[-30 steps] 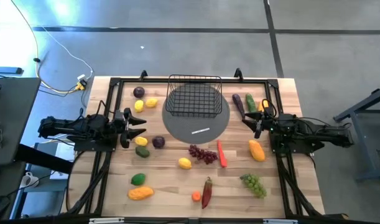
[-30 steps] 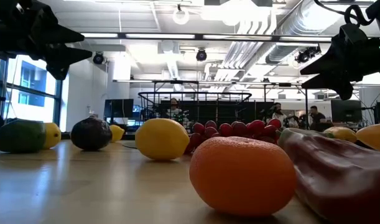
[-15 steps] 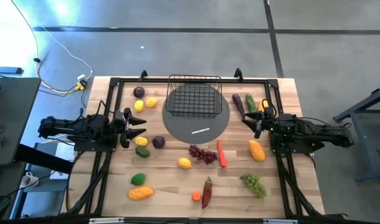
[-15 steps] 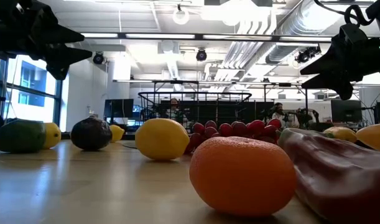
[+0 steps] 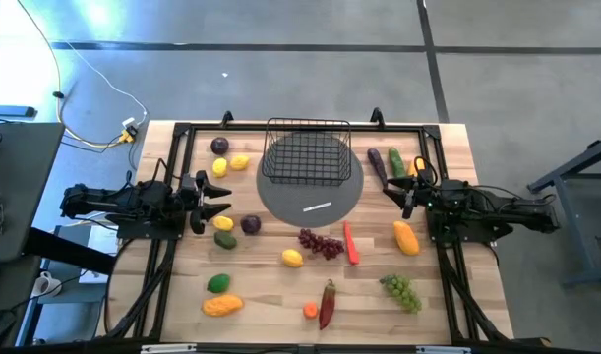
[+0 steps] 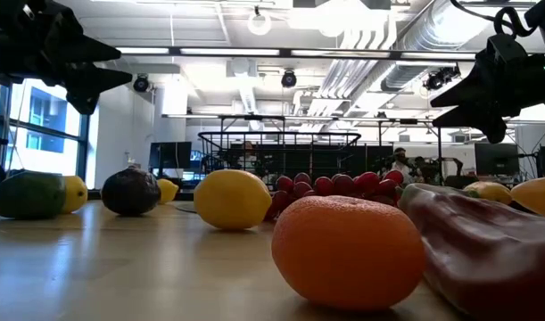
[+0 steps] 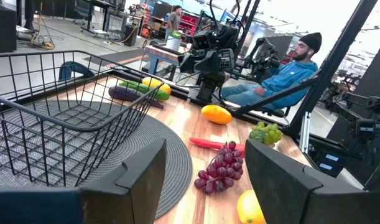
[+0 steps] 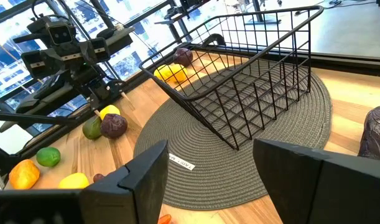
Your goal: Build produce basket
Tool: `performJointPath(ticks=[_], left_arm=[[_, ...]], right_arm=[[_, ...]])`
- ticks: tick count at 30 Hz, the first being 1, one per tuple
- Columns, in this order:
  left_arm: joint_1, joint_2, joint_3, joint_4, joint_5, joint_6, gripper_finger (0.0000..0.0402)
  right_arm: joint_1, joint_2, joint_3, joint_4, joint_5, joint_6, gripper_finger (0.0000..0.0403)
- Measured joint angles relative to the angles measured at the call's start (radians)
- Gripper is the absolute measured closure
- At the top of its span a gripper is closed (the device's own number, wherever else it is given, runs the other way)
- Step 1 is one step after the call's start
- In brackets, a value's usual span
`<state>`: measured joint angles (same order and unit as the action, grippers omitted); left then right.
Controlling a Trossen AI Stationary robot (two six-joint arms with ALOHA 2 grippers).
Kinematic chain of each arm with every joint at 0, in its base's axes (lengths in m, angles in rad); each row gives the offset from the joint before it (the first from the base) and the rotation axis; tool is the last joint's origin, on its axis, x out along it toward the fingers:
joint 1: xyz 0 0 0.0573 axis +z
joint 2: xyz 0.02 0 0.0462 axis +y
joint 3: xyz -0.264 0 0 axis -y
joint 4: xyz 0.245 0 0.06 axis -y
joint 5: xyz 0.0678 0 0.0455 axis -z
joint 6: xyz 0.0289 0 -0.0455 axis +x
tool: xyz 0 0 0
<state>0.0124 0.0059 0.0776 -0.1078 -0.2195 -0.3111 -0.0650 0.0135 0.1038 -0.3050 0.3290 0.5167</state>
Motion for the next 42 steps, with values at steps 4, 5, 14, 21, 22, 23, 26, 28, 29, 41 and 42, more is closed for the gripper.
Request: performJointPath(ticks=[4, 5, 14, 21, 22, 23, 26, 28, 29, 41, 42], left_arm=[[0.0, 0.0, 0.0, 0.0, 0.0, 0.0, 0.0195], [0.0, 0.0, 0.0, 0.0, 0.0, 0.0, 0.0195], [0.0, 0.0, 0.0, 0.0, 0.0, 0.0, 0.0195], [0.0, 0.0, 0.0, 0.0, 0.0, 0.0, 0.0195], [0.0, 0.0, 0.0, 0.0, 0.0, 0.0, 0.0195], [0.0, 0.0, 0.0, 0.0, 0.0, 0.0, 0.0195], [0.0, 0.0, 0.0, 0.0, 0.0, 0.0, 0.0195], [0.0, 0.0, 0.0, 0.0, 0.0, 0.0, 0.0195], [0.0, 0.0, 0.0, 0.0, 0.0, 0.0, 0.0195], [0.0, 0.0, 0.0, 0.0, -0.07, -0.001, 0.0195], [0.0, 0.0, 0.0, 0.0, -0.076, -0.004, 0.0195]], right_arm=[[0.0, 0.0, 0.0, 0.0, 0.0, 0.0, 0.0186], [0.0, 0.0, 0.0, 0.0, 0.0, 0.0, 0.0186], [0.0, 0.0, 0.0, 0.0, 0.0, 0.0, 0.0186], [0.0, 0.0, 0.0, 0.0, 0.0, 0.0, 0.0186], [0.0, 0.0, 0.0, 0.0, 0.0, 0.0, 0.0186], [0.0, 0.0, 0.0, 0.0, 0.0, 0.0, 0.0186], [0.0, 0.0, 0.0, 0.0, 0.0, 0.0, 0.0186], [0.0, 0.0, 0.0, 0.0, 0.0, 0.0, 0.0186], [0.0, 0.0, 0.0, 0.0, 0.0, 0.0, 0.0186], [0.0, 0.0, 0.0, 0.0, 0.0, 0.0, 0.0186], [0.0, 0.0, 0.0, 0.0, 0.0, 0.0, 0.0186]])
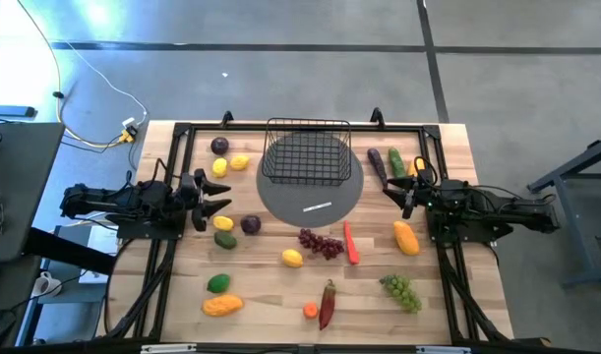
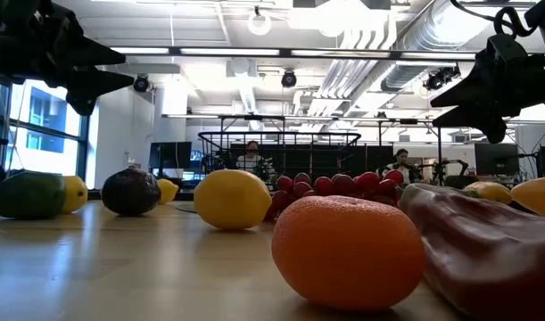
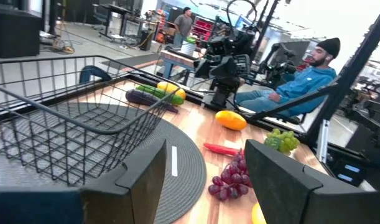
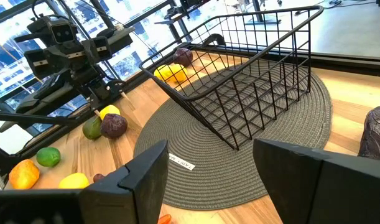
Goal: Build produce basket
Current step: Put the bottom purple onion into the black wire basket
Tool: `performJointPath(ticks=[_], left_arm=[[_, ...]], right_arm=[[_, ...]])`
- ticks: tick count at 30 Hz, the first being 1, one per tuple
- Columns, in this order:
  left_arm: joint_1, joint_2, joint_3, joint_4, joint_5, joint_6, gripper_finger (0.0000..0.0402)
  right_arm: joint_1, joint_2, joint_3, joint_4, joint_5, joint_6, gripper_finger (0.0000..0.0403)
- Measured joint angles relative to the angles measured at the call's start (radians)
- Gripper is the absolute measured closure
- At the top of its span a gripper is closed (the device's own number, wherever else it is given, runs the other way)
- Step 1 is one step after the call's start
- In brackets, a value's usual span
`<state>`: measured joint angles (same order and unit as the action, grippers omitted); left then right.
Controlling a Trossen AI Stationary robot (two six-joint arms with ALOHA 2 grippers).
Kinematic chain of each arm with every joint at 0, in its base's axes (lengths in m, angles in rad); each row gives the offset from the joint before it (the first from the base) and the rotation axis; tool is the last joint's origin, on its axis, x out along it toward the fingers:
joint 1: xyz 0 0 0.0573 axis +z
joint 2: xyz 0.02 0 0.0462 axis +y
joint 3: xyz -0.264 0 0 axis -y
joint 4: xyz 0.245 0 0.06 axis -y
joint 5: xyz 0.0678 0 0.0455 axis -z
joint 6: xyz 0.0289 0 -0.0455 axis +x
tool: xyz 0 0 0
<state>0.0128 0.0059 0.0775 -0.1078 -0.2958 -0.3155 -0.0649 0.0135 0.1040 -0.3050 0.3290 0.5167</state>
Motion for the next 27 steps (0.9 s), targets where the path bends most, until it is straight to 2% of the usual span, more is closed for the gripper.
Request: performJointPath(ticks=[13, 24, 27], left_arm=[[0.0, 0.0, 0.0, 0.0, 0.004, -0.123, 0.0195], [0.0, 0.0, 0.003, 0.055, 0.033, -0.171, 0.0195], [0.0, 0.003, 0.031, 0.017, 0.058, -0.155, 0.0195]], right_arm=[[0.0, 0.0, 0.0, 0.0, 0.0, 0.0, 0.0186], [0.0, 0.0, 0.0, 0.0, 0.0, 0.0, 0.0186], [0.0, 0.0, 0.0, 0.0, 0.0, 0.0, 0.0186]])
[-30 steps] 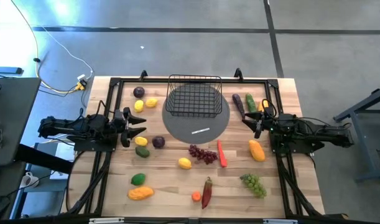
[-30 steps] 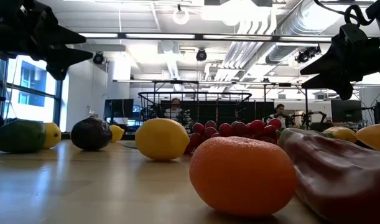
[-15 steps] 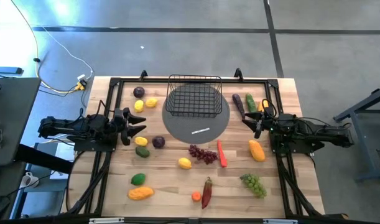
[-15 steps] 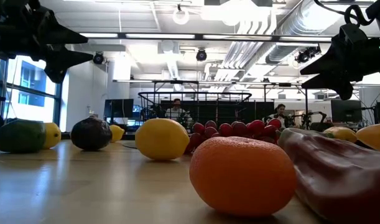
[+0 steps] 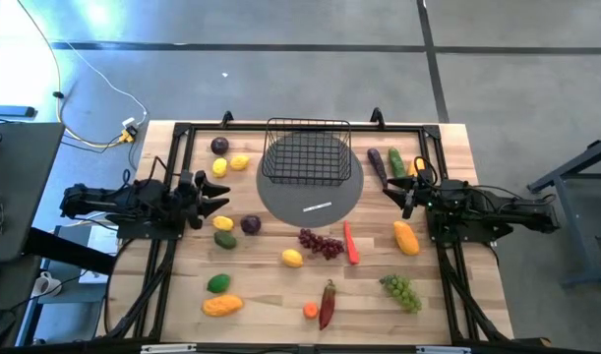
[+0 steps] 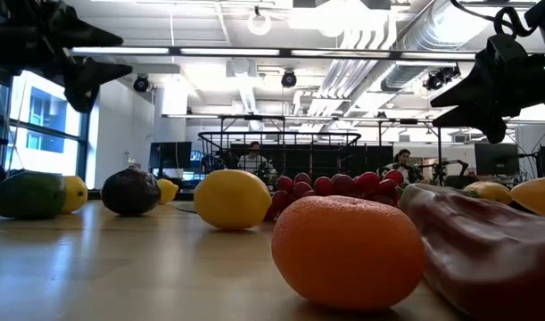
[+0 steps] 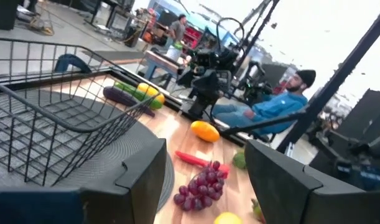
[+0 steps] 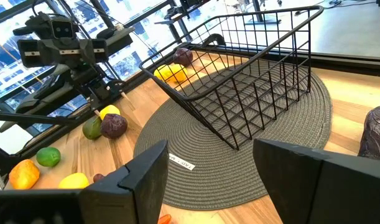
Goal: Build produce basket
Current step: Put the bottom purple onion into the black wire basket
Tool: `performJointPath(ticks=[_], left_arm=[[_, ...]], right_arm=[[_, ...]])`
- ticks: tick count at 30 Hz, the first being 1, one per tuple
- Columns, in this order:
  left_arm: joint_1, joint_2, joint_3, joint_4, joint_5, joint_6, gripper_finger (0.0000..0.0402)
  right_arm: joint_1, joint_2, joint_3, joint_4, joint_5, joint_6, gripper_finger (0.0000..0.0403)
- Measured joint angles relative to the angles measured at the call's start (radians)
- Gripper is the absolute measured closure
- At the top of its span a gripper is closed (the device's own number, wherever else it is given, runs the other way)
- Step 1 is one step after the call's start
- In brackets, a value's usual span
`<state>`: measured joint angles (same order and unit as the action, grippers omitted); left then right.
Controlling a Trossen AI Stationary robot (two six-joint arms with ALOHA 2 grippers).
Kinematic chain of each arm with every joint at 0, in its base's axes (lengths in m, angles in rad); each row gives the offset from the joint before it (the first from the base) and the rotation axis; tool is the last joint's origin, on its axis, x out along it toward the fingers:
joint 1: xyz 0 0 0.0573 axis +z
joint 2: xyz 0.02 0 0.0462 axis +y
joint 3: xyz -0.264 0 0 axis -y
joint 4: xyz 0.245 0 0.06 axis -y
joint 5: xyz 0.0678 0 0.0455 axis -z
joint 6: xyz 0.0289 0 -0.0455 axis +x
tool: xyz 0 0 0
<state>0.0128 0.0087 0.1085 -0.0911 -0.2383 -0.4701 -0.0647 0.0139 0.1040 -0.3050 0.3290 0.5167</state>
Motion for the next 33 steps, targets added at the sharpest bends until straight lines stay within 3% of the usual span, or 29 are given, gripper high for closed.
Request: performJointPath(ticks=[8, 25, 29, 33], left_arm=[[0.0, 0.134, 0.197, -0.216, 0.017, 0.036, 0.0195], [0.0, 0.664, 0.563, -0.531, 0.077, 0.15, 0.0191], [0.0, 0.758, 0.612, -0.567, 0.1, 0.139, 0.0162], [0.0, 0.821, 0.629, -0.574, 0.1, 0.12, 0.0103]], right_arm=[[0.0, 0.0, 0.0, 0.0, 0.0, 0.0, 0.0186], [0.0, 0.0, 0.0, 0.0, 0.0, 0.0, 0.0186], [0.0, 0.0, 0.0, 0.0, 0.0, 0.0, 0.0186], [0.0, 0.0, 0.0, 0.0, 0.0, 0.0, 0.0186]])
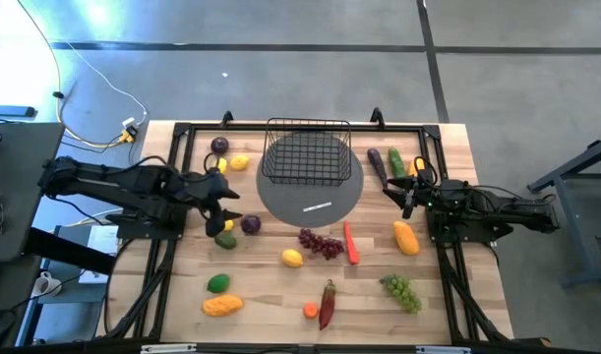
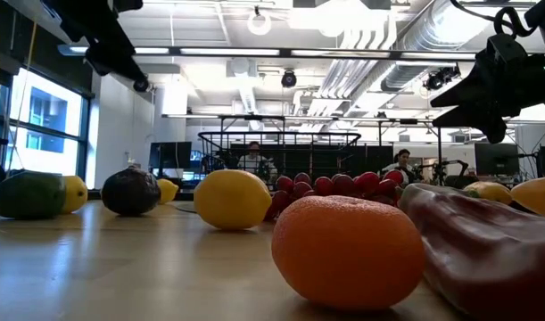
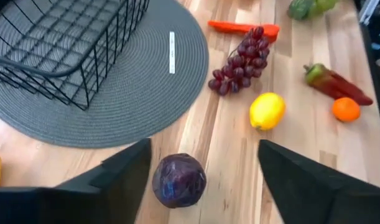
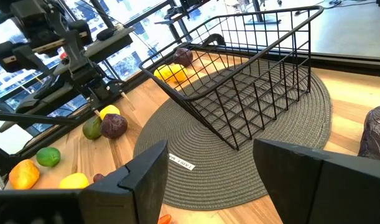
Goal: Build produce basket
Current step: Put the bottom purple onion into the black wire basket
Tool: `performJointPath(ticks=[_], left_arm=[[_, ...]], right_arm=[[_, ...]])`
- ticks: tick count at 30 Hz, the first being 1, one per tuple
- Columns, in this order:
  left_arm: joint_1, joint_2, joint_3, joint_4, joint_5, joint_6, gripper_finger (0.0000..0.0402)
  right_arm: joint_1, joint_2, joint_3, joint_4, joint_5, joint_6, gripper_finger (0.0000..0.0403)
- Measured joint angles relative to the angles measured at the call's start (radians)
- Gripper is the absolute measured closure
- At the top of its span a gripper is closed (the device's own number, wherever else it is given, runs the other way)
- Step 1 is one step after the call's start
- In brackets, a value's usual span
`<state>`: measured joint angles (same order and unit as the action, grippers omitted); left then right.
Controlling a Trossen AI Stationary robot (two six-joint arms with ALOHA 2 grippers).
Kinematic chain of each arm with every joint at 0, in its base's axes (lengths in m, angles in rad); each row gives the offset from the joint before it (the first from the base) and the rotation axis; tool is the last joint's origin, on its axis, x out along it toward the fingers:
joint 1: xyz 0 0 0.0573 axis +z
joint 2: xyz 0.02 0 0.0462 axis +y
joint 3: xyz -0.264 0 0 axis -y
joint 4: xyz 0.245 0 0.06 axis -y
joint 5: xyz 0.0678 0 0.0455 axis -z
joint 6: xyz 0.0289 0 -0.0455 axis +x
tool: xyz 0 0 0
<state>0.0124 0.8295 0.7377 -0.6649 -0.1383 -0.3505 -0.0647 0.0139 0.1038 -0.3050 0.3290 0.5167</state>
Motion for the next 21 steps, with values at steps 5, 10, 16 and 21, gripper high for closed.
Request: performJointPath(ticks=[5, 10, 16, 21], left_arm=[[0.0, 0.066, 0.001, 0.002, 0.0, -0.003, 0.0026], [0.0, 0.143, 0.001, 0.002, 0.004, -0.012, 0.0006], [0.0, 0.241, 0.001, 0.002, 0.04, -0.011, 0.0003], [0.0, 0.324, 0.001, -0.001, 0.071, 0.049, 0.0002]], right_arm=[[0.0, 0.0, 0.0, 0.0, 0.0, 0.0, 0.0186], [0.0, 0.0, 0.0, 0.0, 0.0, 0.0, 0.0186], [0.0, 0.0, 0.0, 0.0, 0.0, 0.0, 0.0186], [0.0, 0.0, 0.0, 0.0, 0.0, 0.0, 0.0186]])
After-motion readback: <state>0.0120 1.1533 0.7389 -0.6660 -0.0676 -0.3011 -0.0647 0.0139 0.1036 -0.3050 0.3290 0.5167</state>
